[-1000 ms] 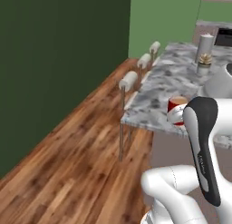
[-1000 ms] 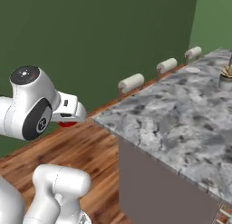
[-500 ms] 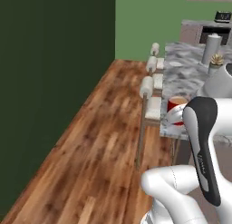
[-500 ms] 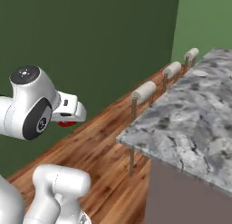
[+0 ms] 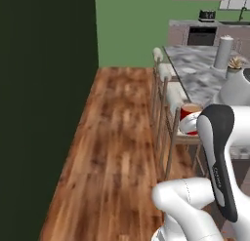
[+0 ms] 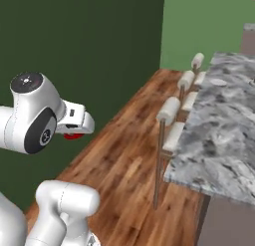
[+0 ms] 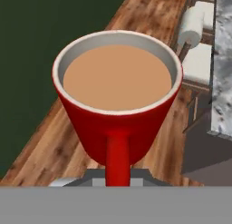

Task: Pick the cup of tea, navigate to the dining table, and place it on the saucer.

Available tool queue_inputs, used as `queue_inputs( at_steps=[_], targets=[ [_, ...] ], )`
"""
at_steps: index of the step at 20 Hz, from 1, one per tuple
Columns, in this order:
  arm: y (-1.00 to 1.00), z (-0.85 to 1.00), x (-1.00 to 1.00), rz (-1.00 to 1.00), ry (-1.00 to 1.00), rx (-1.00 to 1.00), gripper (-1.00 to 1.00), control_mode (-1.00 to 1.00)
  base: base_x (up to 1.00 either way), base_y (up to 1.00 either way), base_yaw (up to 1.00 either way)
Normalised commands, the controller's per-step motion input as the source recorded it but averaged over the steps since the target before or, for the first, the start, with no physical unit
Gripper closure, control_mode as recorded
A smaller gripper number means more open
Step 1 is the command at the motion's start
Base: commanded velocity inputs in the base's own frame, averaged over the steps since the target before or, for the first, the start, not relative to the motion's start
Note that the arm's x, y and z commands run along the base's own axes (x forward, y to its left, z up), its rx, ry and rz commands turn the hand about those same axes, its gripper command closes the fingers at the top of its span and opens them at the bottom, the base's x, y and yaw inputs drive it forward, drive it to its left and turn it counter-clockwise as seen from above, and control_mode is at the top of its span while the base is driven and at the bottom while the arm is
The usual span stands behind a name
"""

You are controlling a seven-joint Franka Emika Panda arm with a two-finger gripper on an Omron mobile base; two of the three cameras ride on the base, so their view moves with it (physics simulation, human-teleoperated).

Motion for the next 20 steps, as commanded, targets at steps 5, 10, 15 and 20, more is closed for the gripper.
queue_inputs(
  at_steps=[5,10,15,20],
  targets=[
    [0.00,0.00,0.00,0.00,0.00,0.00,1.00,1.00,0.88,1.00,-0.43],
    [0.00,0.00,0.00,0.00,0.00,0.00,1.00,1.00,0.87,1.00,-0.50],
    [0.00,0.00,0.00,0.00,0.00,0.00,1.00,1.00,0.85,1.00,-0.53],
    [0.00,0.00,0.00,0.00,0.00,0.00,1.00,1.00,0.88,0.91,-0.60]
  ],
)
